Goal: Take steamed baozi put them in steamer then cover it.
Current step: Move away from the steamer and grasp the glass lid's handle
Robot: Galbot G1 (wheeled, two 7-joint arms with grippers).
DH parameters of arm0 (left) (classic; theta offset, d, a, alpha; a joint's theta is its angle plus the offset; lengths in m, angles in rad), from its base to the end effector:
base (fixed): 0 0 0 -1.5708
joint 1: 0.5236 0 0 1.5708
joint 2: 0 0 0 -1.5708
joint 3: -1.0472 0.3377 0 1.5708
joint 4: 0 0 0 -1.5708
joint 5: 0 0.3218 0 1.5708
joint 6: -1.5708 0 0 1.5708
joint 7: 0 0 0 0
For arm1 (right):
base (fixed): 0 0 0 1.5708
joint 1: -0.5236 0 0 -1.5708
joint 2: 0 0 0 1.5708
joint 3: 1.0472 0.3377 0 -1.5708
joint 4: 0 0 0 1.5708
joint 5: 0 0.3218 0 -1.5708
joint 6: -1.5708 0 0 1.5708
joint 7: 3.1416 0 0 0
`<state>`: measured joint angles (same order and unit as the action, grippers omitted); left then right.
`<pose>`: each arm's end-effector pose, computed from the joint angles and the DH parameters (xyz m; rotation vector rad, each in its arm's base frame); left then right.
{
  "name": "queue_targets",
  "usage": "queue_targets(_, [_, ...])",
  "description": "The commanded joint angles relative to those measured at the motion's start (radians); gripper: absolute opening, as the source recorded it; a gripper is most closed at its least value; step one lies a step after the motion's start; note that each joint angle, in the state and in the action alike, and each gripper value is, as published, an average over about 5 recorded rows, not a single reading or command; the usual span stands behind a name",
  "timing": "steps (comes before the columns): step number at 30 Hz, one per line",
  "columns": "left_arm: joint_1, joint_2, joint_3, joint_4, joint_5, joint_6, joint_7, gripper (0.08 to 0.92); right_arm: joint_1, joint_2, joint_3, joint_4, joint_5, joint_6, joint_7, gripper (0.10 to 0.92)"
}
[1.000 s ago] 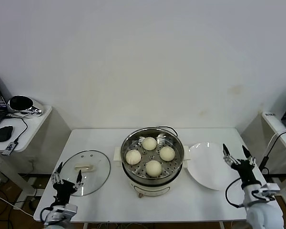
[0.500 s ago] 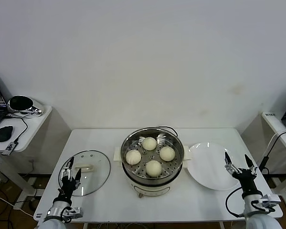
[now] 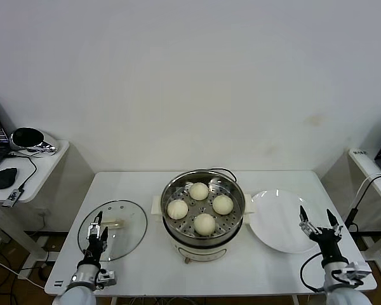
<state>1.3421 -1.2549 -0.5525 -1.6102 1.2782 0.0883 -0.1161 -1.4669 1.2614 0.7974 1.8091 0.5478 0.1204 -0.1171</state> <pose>0.2186 0.1098 -0.3863 -0.0358 -2.0614 -2.1514 0.1838 -0.1602 -0.3268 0.1250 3.0896 0.2368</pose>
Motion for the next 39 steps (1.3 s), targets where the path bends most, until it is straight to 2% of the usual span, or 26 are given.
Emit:
queue_targets(1, [-0.079, -0.011, 0.012, 0.079, 0.037, 0.042, 0.010, 0.823, 0.000, 0.005, 0.003, -0.013, -0.013, 0.005, 0.001, 0.823])
queue_targets(20, [-0.159, -0.021, 0.018, 0.157, 0.046, 0.056, 0.038, 0.823, 0.011, 0.014, 0.004, -0.034, -0.026, 0.010, 0.001, 0.823])
queue_targets(39, [-0.217, -0.057, 0.035, 0.224, -0.013, 0.096, -0.023, 0.823, 0.014, 0.028, 0.002, -0.053, -0.040, 0.017, 0.001, 0.823])
